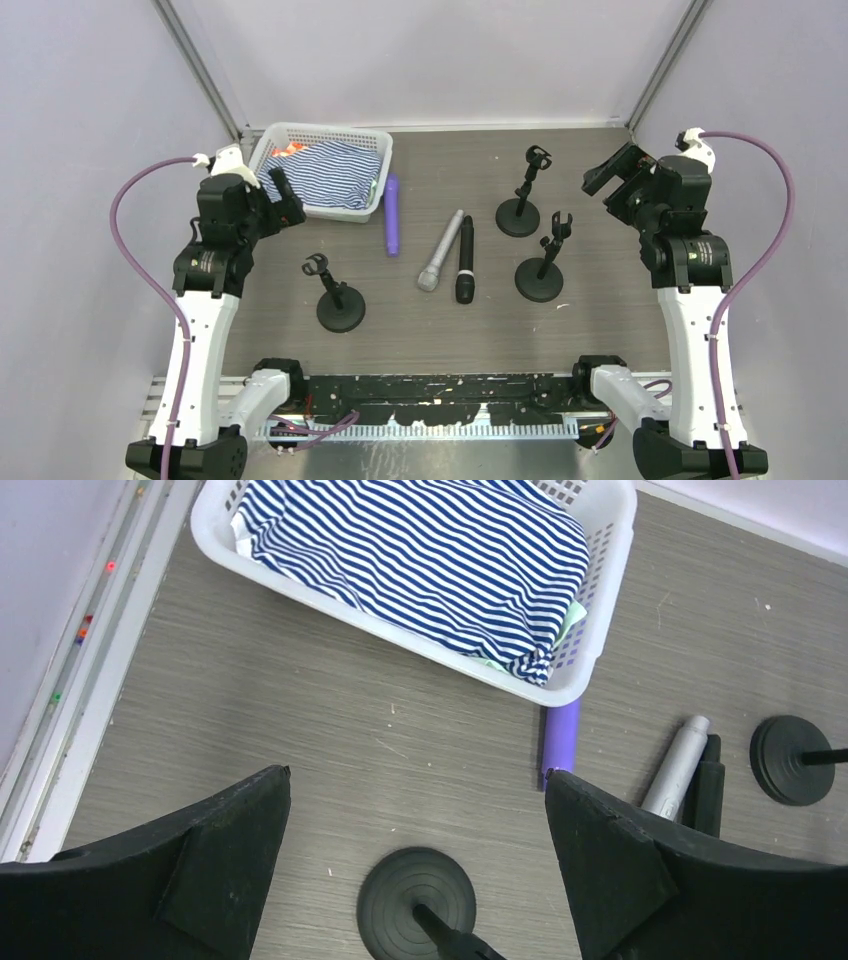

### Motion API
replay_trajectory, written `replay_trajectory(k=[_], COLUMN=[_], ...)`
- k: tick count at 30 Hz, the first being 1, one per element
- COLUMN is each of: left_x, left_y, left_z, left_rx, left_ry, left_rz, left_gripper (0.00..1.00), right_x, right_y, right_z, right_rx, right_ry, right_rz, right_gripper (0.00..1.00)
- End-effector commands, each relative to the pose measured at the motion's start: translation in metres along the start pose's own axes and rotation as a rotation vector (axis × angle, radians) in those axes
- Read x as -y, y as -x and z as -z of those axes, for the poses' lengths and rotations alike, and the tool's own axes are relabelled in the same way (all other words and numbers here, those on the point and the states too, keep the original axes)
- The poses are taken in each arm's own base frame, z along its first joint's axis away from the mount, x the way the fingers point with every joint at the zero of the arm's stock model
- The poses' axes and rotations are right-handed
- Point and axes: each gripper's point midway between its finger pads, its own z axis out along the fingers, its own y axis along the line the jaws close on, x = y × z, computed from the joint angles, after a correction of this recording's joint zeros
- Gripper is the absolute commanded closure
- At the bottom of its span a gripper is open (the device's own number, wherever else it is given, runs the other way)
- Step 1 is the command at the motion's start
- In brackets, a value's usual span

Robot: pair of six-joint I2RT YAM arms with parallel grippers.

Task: Attach the microphones to the stand

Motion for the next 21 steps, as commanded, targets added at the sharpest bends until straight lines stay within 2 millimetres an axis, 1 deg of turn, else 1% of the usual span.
replay_trajectory(k=[1, 4, 7, 10, 14, 16, 17, 19, 21], left_x=[-0.012, -0.014, -0.020, -0.015, -0.015, -0.014, -0.014, -0.012, -0.004], left_y=[0.005, 0.005, 0.002, -0.002, -0.009, -0.012, -0.013, -0.016, -0.021], left_z=[0.001, 0.004, 0.008, 0.012, 0.010, 0.011, 0.011, 0.012, 0.013], left_rx=[0.033, 0.041, 0.047, 0.049, 0.031, 0.024, 0.023, 0.010, -0.026], left_ry=[0.072, 0.075, 0.105, 0.057, 0.059, 0.052, 0.045, 0.036, -0.002], left_rz=[0.049, 0.054, 0.067, 0.046, 0.060, 0.066, 0.069, 0.082, 0.096], left_gripper=[0.00, 0.00, 0.00, 0.00, 0.00, 0.00, 0.00, 0.00, 0.00], right_x=[-0.005, -0.008, -0.011, -0.016, -0.028, -0.036, -0.044, -0.058, -0.077], right_y=[0.006, 0.003, 0.001, -0.001, -0.007, -0.008, -0.012, -0.023, -0.039], right_z=[0.004, 0.002, 0.000, -0.002, -0.007, -0.008, -0.008, -0.008, -0.007], right_rx=[0.011, -0.011, -0.044, -0.085, -0.153, -0.167, -0.178, -0.183, -0.200], right_ry=[0.014, 0.023, 0.030, 0.039, 0.083, 0.103, 0.112, 0.101, 0.104], right_rz=[-0.032, -0.032, -0.025, -0.004, 0.002, 0.001, 0.020, 0.090, 0.165], right_gripper=[0.02, 0.02, 0.02, 0.03, 0.05, 0.05, 0.05, 0.05, 0.05])
